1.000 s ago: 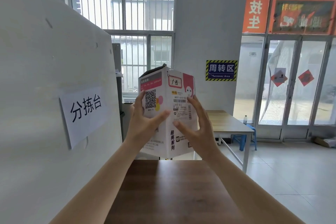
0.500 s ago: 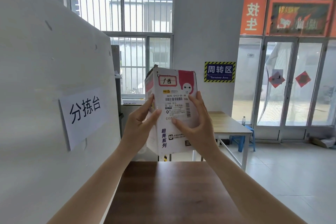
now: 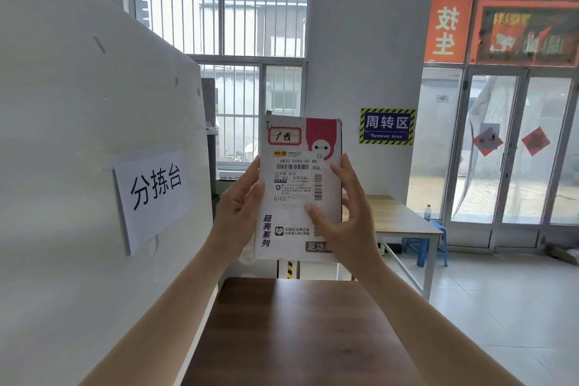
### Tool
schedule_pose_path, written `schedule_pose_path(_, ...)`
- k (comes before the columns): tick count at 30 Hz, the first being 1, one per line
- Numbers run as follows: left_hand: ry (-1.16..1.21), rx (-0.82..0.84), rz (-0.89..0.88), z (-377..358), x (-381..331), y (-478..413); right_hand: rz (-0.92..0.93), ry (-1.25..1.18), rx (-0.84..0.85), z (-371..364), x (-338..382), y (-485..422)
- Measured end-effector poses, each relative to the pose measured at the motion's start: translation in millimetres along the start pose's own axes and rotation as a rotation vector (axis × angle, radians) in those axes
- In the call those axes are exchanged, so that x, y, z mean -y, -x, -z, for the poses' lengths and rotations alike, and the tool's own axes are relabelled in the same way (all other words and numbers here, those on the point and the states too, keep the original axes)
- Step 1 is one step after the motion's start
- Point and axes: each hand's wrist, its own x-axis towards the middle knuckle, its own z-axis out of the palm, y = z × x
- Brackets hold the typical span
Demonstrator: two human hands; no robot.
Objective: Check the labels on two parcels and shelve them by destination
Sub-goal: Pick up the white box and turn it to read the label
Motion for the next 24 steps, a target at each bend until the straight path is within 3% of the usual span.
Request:
schedule_pose_path(4, 0.006, -0.001, 0.026, -0.5, 4.2, 0.7, -0.048, -0.122, -0.013, -0.6, -6.1, -0.8)
schedule_pose_path(17, -0.030, -0.052, 0.040, 39.8, 8.4, 17.5, -0.059, -0.190, -0.013, -48.0, 2.0, 5.3)
schedule_pose_path(24, -0.168, -0.101, 0.072, 80.3, 3.9, 38.1, -0.071, -0.285, 0.037, -88.8, 18.4, 21.7)
